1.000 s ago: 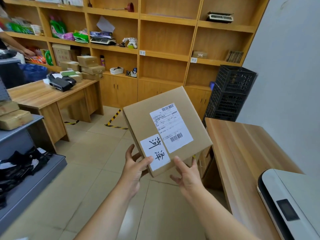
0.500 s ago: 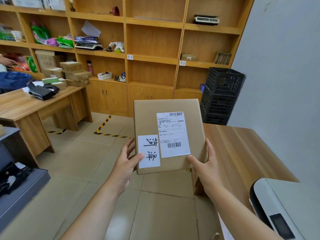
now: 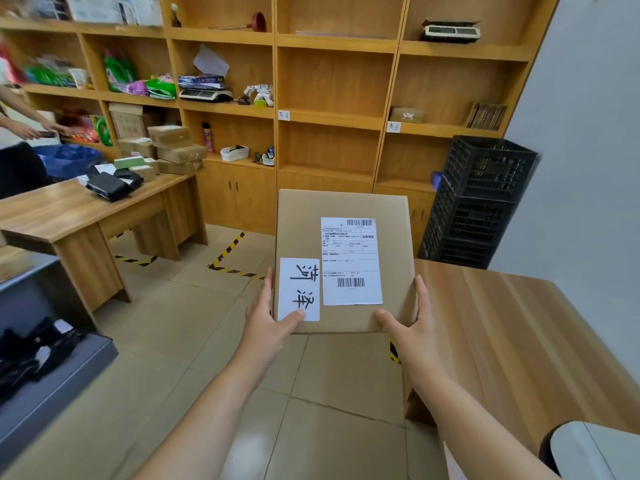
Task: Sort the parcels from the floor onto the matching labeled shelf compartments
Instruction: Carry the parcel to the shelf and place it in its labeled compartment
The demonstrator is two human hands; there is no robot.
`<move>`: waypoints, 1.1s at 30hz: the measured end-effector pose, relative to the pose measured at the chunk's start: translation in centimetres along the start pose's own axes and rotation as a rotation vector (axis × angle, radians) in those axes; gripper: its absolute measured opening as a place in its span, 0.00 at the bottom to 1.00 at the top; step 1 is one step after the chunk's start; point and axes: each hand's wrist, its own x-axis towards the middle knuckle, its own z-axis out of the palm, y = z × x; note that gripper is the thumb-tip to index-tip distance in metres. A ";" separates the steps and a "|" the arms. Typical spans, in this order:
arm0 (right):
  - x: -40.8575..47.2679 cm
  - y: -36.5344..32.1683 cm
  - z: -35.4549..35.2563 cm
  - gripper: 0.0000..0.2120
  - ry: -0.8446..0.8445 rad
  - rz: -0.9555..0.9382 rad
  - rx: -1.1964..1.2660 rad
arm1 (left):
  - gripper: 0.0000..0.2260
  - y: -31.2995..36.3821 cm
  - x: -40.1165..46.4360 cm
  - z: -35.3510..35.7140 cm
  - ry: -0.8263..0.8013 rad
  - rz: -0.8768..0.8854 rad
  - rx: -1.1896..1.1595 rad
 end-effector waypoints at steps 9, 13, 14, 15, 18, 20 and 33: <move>10.1 0.8 6.9 0.42 -0.006 -0.028 -0.055 | 0.43 -1.6 11.9 -1.9 -0.013 0.011 -0.001; 16.1 0.6 11.8 0.42 0.001 -0.026 -0.077 | 0.46 -2.1 19.4 -4.4 -0.032 0.015 0.016; 17.5 0.6 13.0 0.42 0.001 -0.023 -0.089 | 0.47 -2.1 21.2 -5.0 -0.035 0.020 0.026; 19.0 0.6 14.4 0.42 0.007 -0.026 -0.105 | 0.47 -2.2 23.1 -5.7 -0.040 0.029 0.036; 22.9 1.0 18.3 0.40 0.020 -0.048 -0.161 | 0.47 -2.6 28.6 -7.6 -0.055 0.043 0.080; 25.4 1.6 20.3 0.38 0.010 -0.056 -0.187 | 0.46 -3.1 32.0 -8.4 -0.053 0.035 0.089; 42.0 5.5 27.4 0.33 -0.024 -0.004 -0.201 | 0.39 -6.6 49.4 -8.6 0.013 0.107 0.241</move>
